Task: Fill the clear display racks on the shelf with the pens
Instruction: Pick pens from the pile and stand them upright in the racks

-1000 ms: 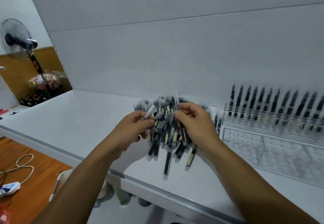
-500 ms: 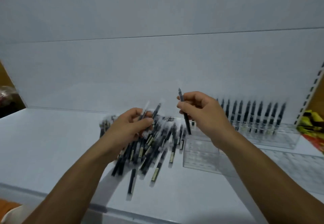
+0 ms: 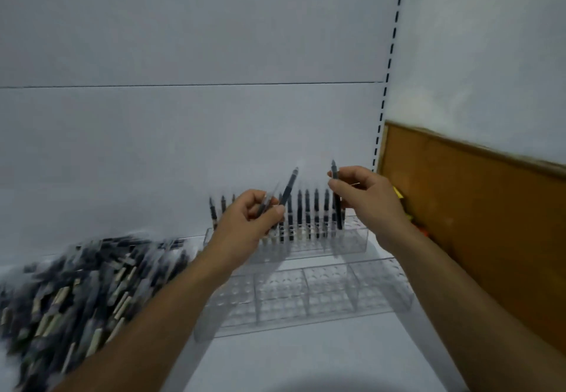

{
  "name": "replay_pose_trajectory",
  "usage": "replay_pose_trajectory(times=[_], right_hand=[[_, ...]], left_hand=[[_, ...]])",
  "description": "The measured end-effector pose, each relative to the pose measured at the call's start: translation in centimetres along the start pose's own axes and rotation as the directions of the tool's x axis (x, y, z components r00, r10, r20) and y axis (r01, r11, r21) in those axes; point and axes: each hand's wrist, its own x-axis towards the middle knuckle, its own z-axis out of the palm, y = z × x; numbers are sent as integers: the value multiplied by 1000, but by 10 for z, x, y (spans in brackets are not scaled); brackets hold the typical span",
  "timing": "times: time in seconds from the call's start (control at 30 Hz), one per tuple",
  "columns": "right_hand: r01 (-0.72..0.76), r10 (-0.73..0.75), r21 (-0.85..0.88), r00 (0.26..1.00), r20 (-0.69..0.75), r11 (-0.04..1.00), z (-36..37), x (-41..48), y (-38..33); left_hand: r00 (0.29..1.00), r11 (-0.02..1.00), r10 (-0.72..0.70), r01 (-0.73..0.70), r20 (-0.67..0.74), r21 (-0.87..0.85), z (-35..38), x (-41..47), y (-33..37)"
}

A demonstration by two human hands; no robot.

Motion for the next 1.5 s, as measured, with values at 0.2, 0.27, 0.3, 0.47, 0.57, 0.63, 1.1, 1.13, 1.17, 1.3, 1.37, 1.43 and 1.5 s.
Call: replay_pose_trajectory(times=[0.2, 0.27, 0.3, 0.47, 0.57, 0.63, 1.1, 1.13, 1.17, 1.3, 1.37, 1.43, 1.5], right_hand=[[2, 1, 15, 987, -163, 1000, -31, 23, 20], [10, -13, -20, 984, -176, 1000, -33, 29, 27], [19, -27, -47, 984, -176, 999, -33, 32, 29], [60, -82, -149, 986, -148, 987, -32, 44, 41], [68, -98, -250, 989, -108, 966, -32, 48, 47], [59, -85, -306, 994, -72, 950, -33, 49, 50], [19, -5, -643, 1000, 23, 766, -45, 44, 52], [17, 14, -635, 999, 45, 772, -42, 44, 50], [8, 43, -637, 997, 64, 771, -39, 45, 47], [-35, 87, -720, 996, 35, 693, -35, 42, 40], [-4, 6, -792, 1000, -1, 611, -36, 36, 33], [51, -73, -756, 997, 4, 653, -31, 29, 25], [55, -26, -527, 998, 64, 848, -17, 21, 12]], left_hand=[[998, 994, 51, -55, 48, 95, 22, 7, -15], [998, 995, 55, -58, 44, 81, 23, 7, -21], [998, 996, 58, -60, 35, 61, 22, 7, -23], [996, 996, 74, -76, 40, 44, 22, 10, -29], [995, 994, 83, -87, 63, 63, 23, 10, -31], [993, 993, 93, -98, 66, 70, 23, 11, -31], [994, 995, 88, -90, 60, 45, 23, 10, -30], [995, 996, 83, -86, 57, 39, 23, 10, -29], [995, 996, 81, -83, 52, 33, 23, 10, -29], [995, 995, 94, -95, 36, 34, 22, 9, -28], [995, 994, 97, -99, 38, 47, 22, 8, -27], [995, 994, 92, -94, 41, 49, 23, 8, -26], [994, 994, 98, -100, 42, 50, 23, 7, -24]])
